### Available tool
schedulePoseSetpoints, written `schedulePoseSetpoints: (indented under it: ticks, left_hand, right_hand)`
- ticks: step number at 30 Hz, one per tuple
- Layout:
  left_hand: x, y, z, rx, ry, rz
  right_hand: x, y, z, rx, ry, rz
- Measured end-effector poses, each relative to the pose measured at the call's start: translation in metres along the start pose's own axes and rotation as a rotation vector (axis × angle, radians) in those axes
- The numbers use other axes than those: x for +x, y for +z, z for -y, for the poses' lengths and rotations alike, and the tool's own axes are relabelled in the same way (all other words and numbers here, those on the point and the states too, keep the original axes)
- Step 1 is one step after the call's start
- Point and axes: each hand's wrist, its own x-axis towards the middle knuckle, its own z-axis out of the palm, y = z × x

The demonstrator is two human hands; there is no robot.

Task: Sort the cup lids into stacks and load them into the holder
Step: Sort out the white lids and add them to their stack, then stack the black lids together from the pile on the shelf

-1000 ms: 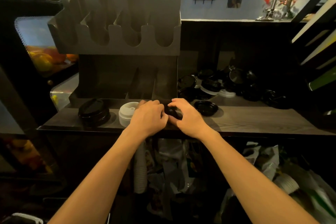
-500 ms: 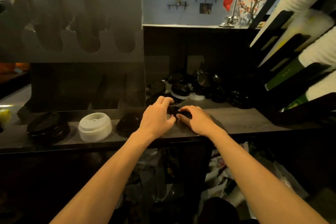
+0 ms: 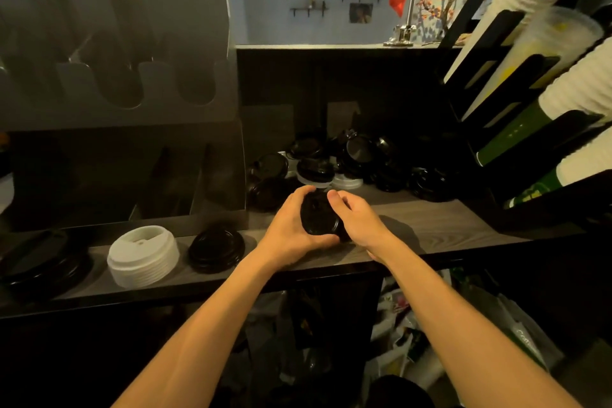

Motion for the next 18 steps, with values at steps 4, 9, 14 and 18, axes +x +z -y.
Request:
schedulePoseSetpoints:
  ticks: [4,9,14,18]
  left_hand:
    - [0.001,-0.006,0.002,-0.134,-0.132,-0.165]
    - [0.003,-0.009,0.005,-0.195,-0.206,-0.225]
    - [0.004,-0.008,0.009,-0.263,-0.238,-0.222]
    - [0.004,-0.009,0.005,-0.320,-0.279,-0.253]
  right_hand:
    - [0.015,0.002,-0.002,-0.105,-0.030,-0.121]
    - [0.062,0.007,0.000,-0.565,-0.202,-0.285]
    - [0.083,0.020,-0.006,-0.768,-0.065,-0.069]
    - [0.077,0.015,-0.006,-0.754,-0.157,-0.172]
